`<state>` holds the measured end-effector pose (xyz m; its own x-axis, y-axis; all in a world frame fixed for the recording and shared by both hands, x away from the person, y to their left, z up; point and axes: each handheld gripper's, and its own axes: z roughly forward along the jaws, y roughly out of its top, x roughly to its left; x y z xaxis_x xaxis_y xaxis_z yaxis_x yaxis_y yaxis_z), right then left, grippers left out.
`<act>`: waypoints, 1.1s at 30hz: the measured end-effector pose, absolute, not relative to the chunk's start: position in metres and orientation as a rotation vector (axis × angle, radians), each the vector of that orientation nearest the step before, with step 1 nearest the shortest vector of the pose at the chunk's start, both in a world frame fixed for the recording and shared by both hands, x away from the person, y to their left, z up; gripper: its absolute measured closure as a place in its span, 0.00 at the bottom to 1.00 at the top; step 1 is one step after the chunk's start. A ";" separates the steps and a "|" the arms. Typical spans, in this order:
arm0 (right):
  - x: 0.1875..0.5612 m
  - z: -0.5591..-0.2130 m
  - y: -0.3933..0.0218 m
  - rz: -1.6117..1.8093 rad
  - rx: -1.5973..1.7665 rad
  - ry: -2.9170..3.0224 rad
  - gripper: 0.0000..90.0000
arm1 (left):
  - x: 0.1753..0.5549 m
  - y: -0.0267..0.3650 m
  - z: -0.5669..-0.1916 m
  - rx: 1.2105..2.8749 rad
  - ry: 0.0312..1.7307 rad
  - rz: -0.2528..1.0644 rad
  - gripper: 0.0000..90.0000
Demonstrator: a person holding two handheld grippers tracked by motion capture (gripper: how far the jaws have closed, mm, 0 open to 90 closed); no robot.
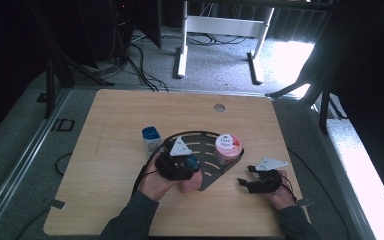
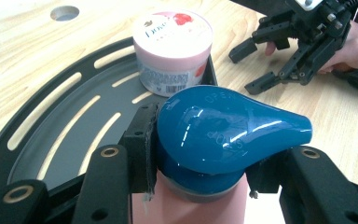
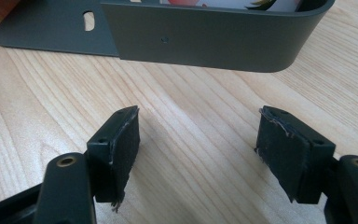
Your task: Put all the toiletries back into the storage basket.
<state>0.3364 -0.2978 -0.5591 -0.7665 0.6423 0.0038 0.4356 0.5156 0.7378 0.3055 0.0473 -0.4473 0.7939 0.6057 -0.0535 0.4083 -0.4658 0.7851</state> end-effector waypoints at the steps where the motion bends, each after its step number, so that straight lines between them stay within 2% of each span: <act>1: 0.336 -0.559 -0.298 1.099 0.908 2.489 0.33 | 0.306 0.047 -0.447 2.119 0.747 0.294 0.59; 33: 0.336 -0.559 -0.298 1.096 0.907 2.489 0.33 | 0.327 0.033 -0.449 2.098 0.730 0.305 0.59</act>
<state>0.3362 -0.2976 -0.5591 -0.7663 0.6425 0.0018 0.4351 0.5167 0.7374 0.3275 0.0332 -0.4491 0.7982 0.6005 -0.0487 0.3878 -0.4502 0.8043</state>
